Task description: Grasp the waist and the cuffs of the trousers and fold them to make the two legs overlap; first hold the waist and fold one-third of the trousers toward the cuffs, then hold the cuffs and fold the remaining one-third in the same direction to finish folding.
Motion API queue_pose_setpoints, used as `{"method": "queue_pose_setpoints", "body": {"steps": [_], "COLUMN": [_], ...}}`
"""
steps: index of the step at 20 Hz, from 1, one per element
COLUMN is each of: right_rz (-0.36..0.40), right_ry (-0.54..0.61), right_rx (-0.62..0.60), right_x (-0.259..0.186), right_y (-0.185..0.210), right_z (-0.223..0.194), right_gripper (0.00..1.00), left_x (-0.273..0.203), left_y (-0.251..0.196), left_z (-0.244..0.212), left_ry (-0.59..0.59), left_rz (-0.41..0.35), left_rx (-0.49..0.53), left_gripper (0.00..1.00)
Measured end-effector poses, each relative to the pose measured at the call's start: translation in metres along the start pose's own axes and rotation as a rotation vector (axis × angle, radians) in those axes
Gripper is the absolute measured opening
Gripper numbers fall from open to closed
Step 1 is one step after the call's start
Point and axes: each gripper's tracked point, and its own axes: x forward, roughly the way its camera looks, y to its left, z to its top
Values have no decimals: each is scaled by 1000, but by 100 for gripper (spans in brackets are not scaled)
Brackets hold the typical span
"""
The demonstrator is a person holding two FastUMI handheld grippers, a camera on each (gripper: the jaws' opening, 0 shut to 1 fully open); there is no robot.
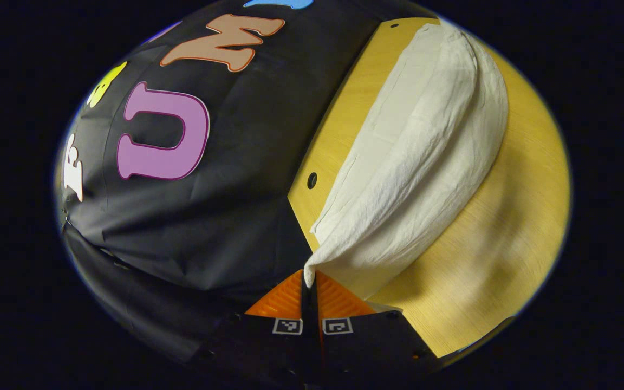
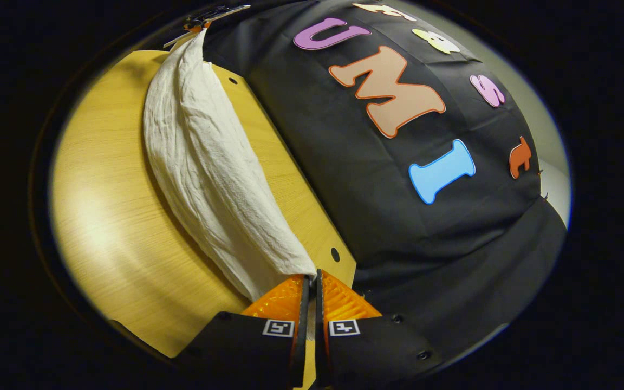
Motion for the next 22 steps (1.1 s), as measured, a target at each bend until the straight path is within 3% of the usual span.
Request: {"method": "queue_pose_setpoints", "body": {"steps": [9,15,22], "right_rz": [-91,-123,-81], "right_ry": [73,122,215], "right_rx": [69,99,142], "right_x": [72,126,173], "right_y": [-20,-15,26], "right_z": [24,29,16], "right_gripper": [10,9,9], "left_x": [83,145,184], "left_y": [36,34,8], "left_z": [44,61,76], "left_ry": [-78,-105,-127], "left_rz": [3,7,-23], "left_rx": [-121,-174,-199], "left_gripper": [0,0,0]}}
